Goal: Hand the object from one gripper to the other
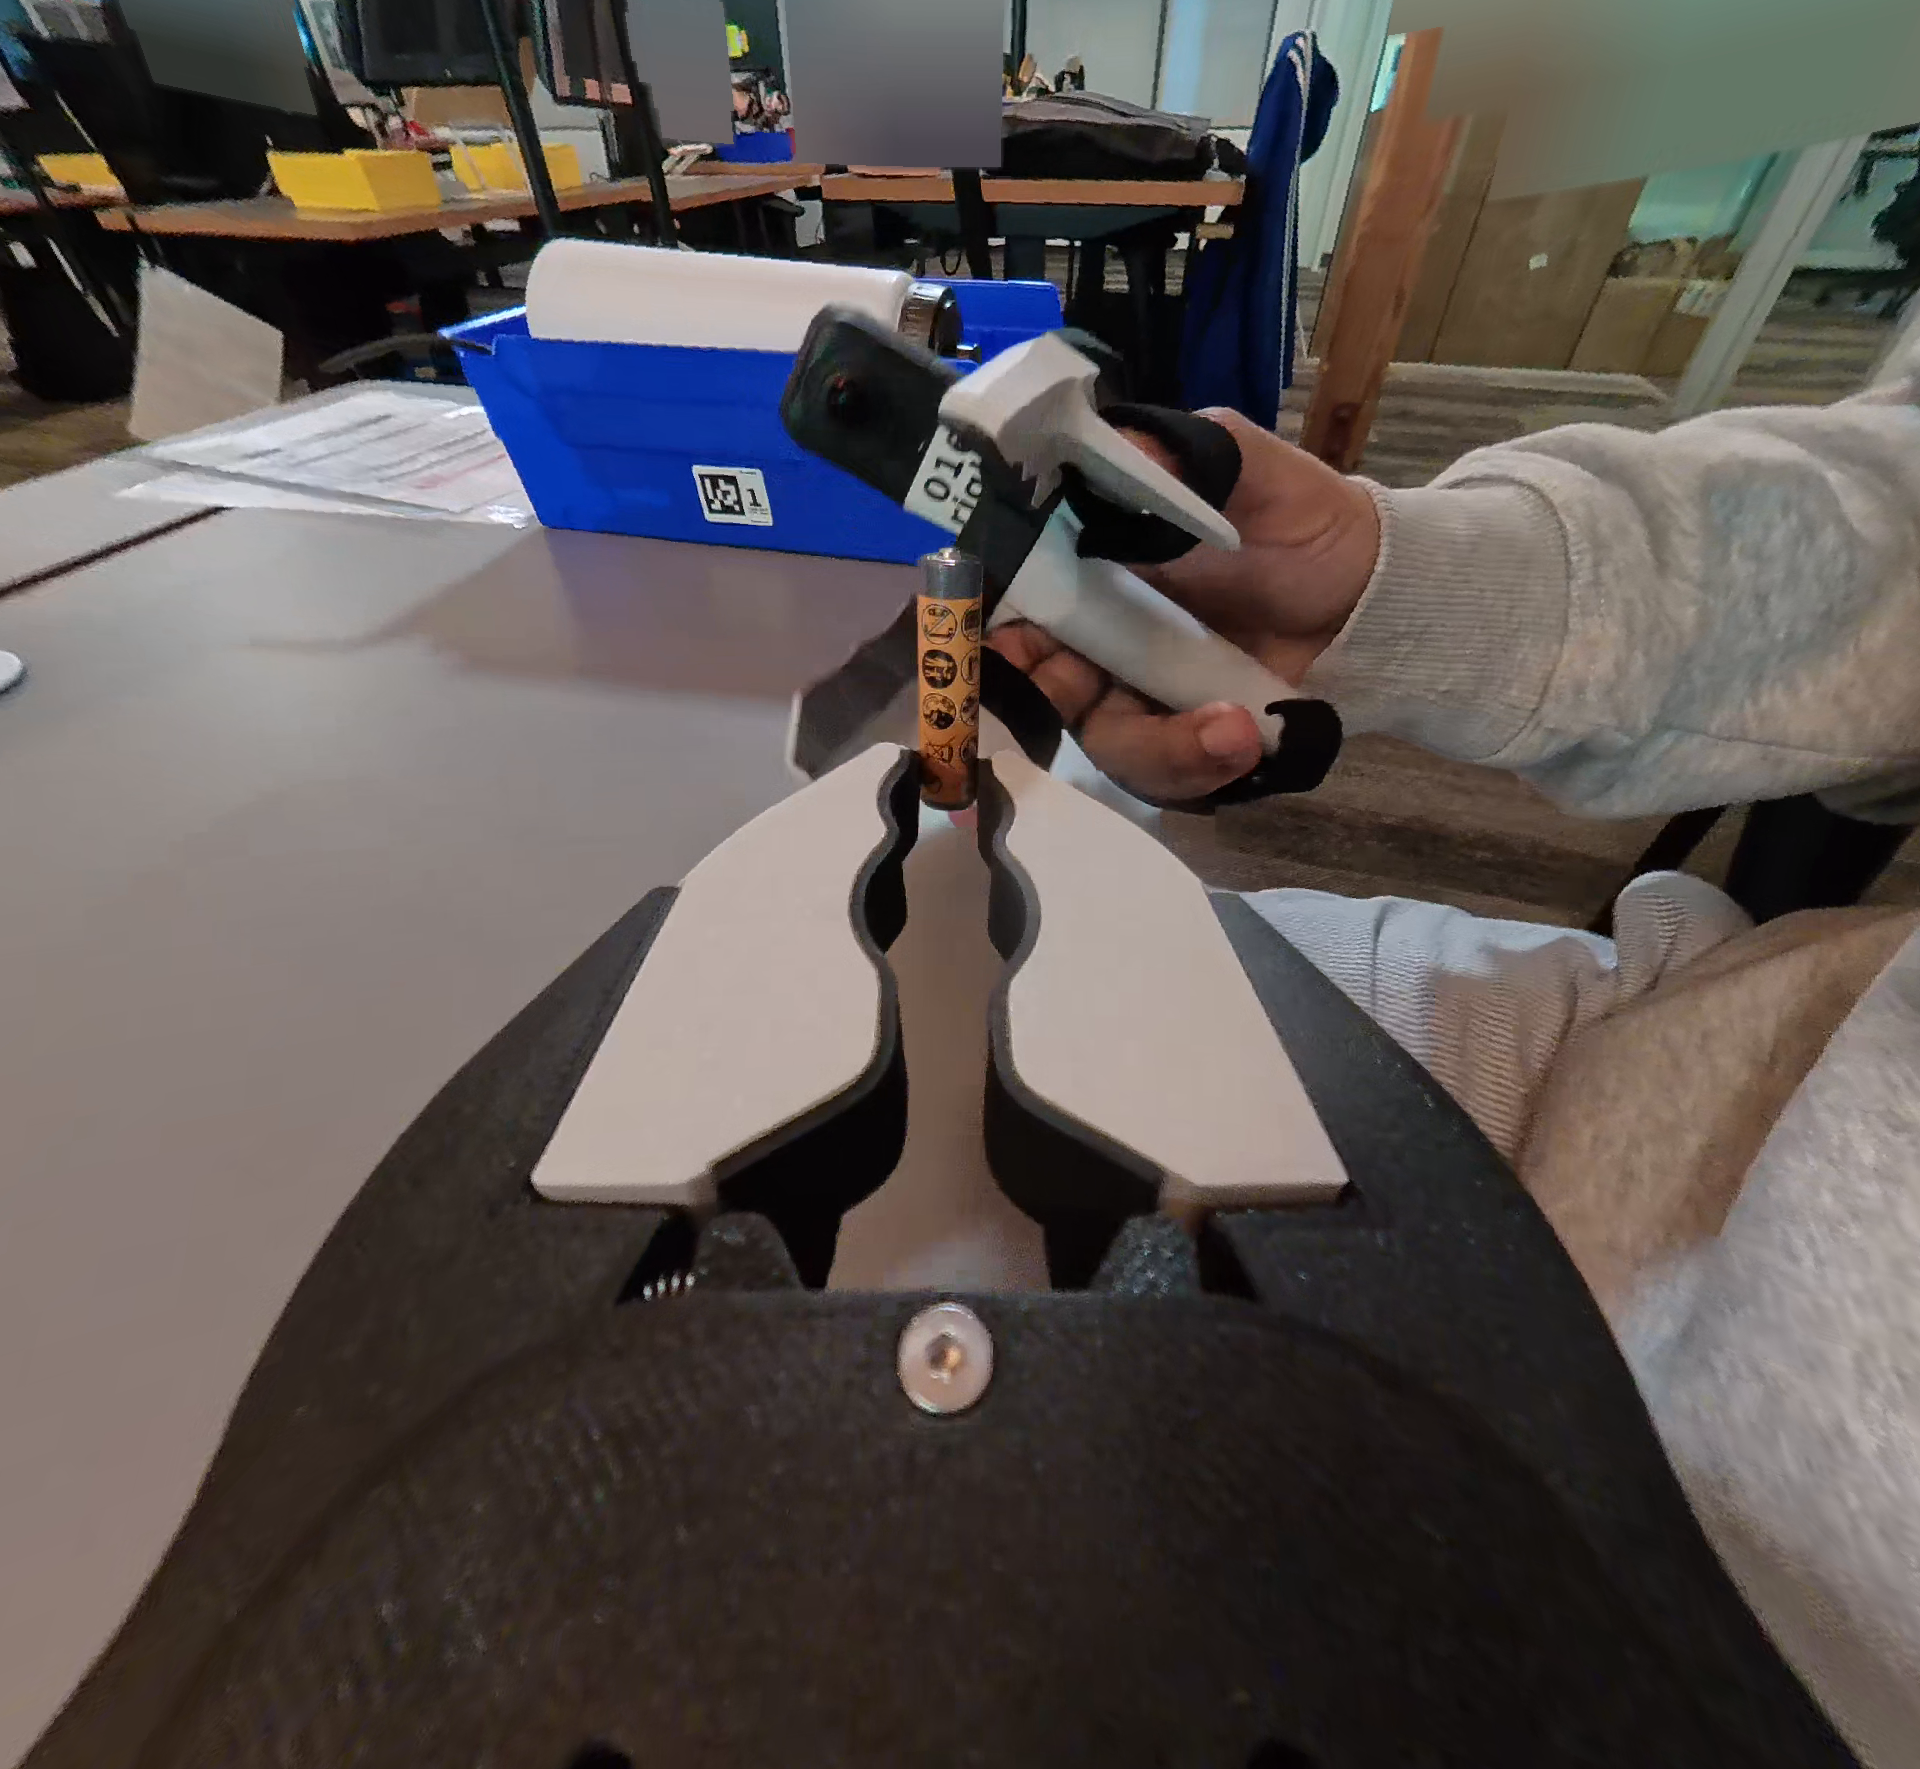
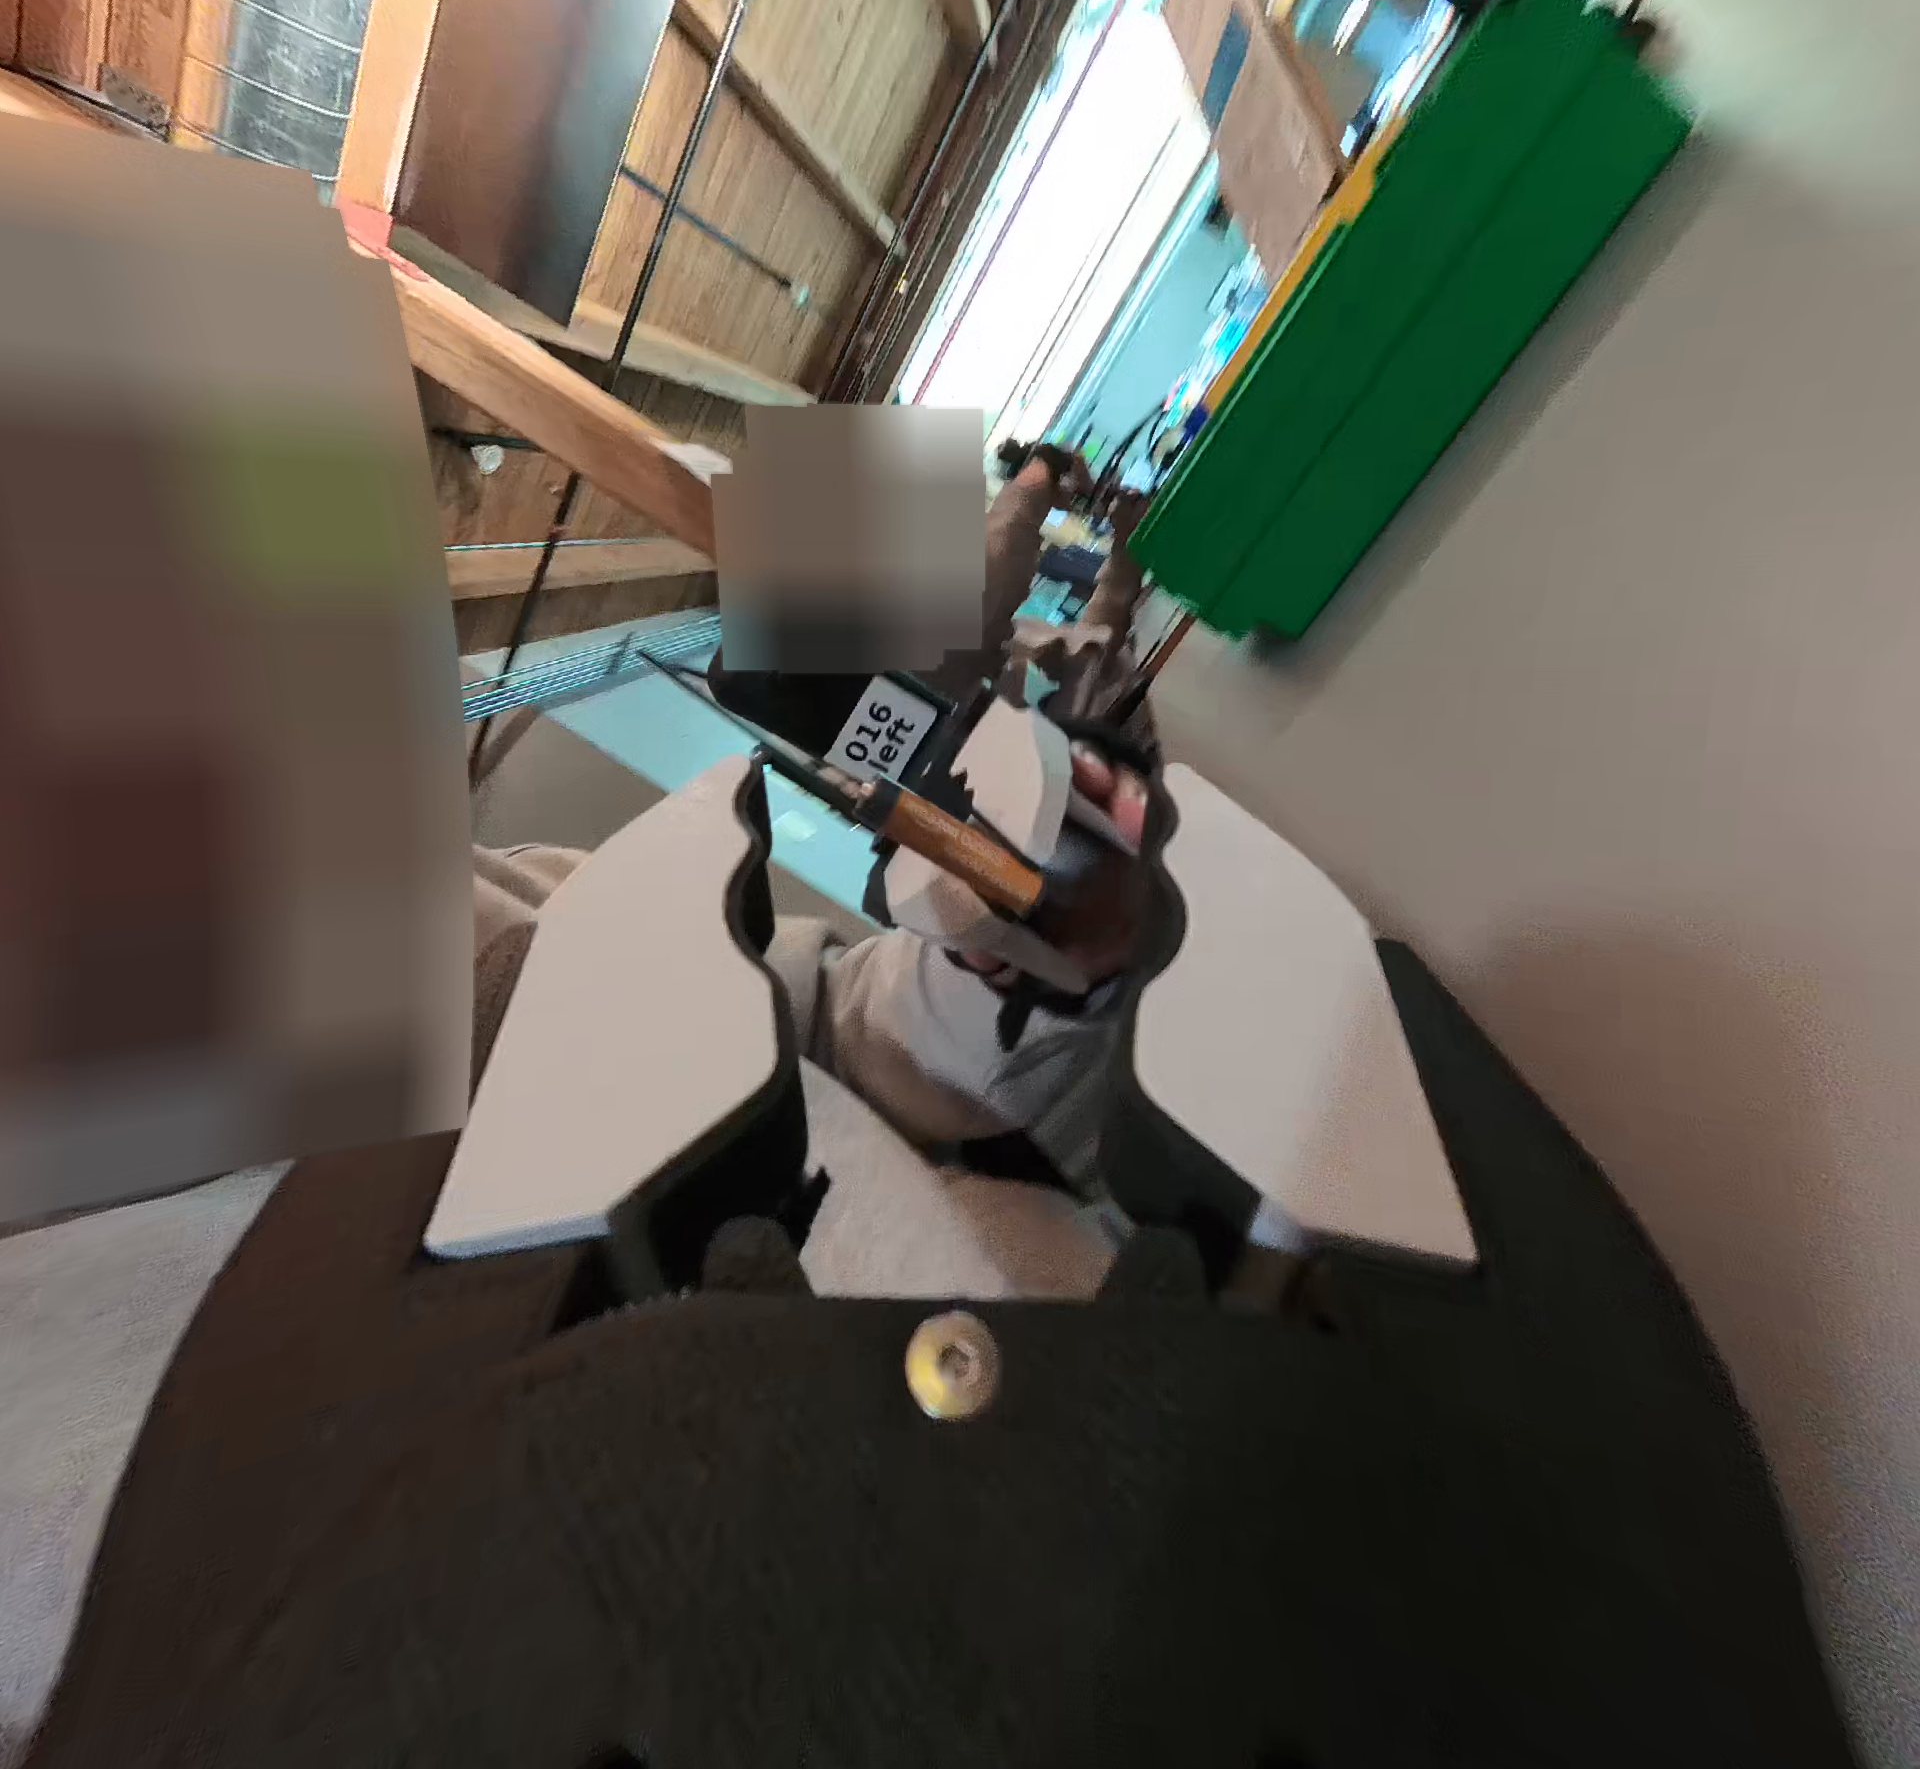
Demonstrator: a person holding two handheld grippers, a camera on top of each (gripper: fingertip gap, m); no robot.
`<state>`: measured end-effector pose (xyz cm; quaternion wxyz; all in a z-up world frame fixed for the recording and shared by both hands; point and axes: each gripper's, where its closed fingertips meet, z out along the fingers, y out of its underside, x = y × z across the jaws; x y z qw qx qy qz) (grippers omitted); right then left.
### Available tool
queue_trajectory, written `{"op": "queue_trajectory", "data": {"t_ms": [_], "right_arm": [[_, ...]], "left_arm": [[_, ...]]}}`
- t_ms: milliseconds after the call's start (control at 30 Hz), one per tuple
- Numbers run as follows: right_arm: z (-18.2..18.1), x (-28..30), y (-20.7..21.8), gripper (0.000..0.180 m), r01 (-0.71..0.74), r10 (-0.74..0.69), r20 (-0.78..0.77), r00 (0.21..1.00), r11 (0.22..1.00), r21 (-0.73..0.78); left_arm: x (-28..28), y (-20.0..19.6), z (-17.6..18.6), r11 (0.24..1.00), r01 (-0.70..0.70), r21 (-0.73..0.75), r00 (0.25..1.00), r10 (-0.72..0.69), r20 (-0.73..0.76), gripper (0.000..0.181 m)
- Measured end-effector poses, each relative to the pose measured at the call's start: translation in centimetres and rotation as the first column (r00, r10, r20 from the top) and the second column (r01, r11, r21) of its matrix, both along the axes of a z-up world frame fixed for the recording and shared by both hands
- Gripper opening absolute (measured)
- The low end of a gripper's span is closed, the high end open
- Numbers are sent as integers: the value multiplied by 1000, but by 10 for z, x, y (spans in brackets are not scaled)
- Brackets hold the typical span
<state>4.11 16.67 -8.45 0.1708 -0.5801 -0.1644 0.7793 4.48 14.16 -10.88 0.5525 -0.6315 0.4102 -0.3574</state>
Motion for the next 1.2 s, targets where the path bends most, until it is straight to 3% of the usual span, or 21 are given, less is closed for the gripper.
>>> {"op": "queue_trajectory", "data": {"t_ms": [33, 133, 267, 433, 600, 1200], "right_arm": [[3, 3, 5, 69, 46, -46, -5, 999, 998, 37], [16, 11, 12, 63, 162, -158, -39, 987, 971, 177], [27, 15, 12, 57, 292, -287, -77, 955, 855, 429], [15, 2, -2, 39, 216, -296, 13, 955, 726, 653], [11, -5, -10, 31, 179, -302, 27, 953, 632, 754], [12, -8, -24, 12, 122, -221, 36, 975, 659, 742]], "left_arm": [[-1, 1, 0, 1000, 3, -29, 1000, -2, 16, 10], [-4, 3, 4, 994, 18, -111, 996, -8, 91, 9], [-7, 4, 7, 964, 82, -253, 979, -30, 203, 9], [-12, 5, 13, 932, 149, -331, 948, -39, 316, 9], [-6, -1, 12, 923, 193, -334, 946, -84, 314, 9], [7, -16, 4, 919, 248, -307, 954, -177, 240, 9]]}}
